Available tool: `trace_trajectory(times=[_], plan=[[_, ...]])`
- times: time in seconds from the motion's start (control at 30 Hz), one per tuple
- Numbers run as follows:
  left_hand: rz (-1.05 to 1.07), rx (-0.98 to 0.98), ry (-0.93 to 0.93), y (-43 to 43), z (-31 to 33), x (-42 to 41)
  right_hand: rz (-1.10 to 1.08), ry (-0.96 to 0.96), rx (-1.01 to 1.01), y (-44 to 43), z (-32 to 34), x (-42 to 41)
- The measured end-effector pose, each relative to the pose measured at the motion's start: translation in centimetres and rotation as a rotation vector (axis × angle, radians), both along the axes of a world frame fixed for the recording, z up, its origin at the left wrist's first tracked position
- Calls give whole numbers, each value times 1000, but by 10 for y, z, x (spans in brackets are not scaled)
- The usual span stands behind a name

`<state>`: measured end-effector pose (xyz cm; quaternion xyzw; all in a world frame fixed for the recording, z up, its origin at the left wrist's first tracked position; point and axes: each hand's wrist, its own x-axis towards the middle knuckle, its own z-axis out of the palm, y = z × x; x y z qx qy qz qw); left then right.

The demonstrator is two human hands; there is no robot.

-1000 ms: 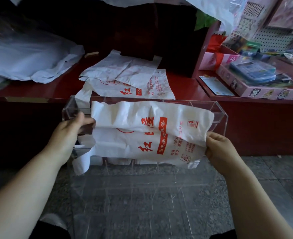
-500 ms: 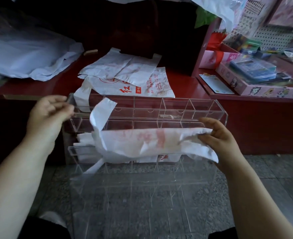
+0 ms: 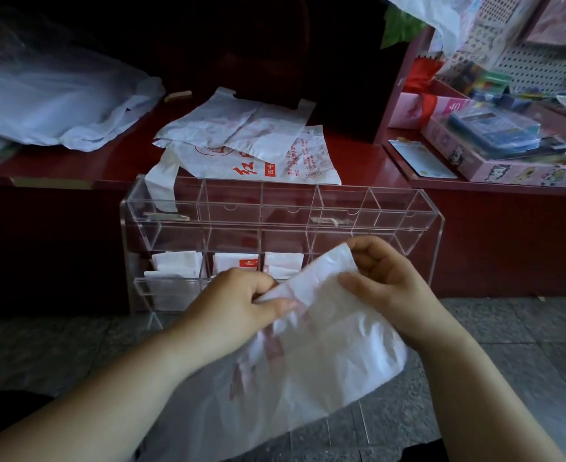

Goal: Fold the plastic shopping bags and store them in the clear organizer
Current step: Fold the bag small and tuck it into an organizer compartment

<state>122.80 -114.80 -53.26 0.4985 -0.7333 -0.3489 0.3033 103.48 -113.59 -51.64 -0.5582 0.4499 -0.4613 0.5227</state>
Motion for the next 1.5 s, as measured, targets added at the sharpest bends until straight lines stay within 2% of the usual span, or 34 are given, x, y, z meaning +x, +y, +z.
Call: trace_trajectory(times=[0.1,0.17,0.27,0.43,0.57,0.73,0.83,0.9,1.03,1.2,1.43,1.5], plan=[[107,77,158,-11,-4,6,69,104,124,-3,-4,-10],[152,128,287,-18,-6,12,15,204,147,-6,-7,-15],[162,245,435,-25,-8,17,-109,247,120,-8,-8,-14],[114,295,403,-26,-12,20,-213,295,-30,-6,-7,-6],[71,182,408,-19,2,14,-239,311,-85,-5,-8,-1],[226,-27,402,-13,12,6,-183,258,-90,-4,-11,12],[210,-79,425,-12,15,7,-84,74,-10,-1,-11,16],[208,-92,470,-11,17,7,-80,-5,11,0,-9,19],[207,-68,540,-12,19,8,-169,-15,9,-1,-13,22],[219,-38,600,-10,20,6,-119,-147,25,-1,-15,25],[151,-32,692,-3,31,3,-207,-331,-85,1,-9,28],[79,-33,704,1,35,4,-206,-327,-133,2,-5,26]])
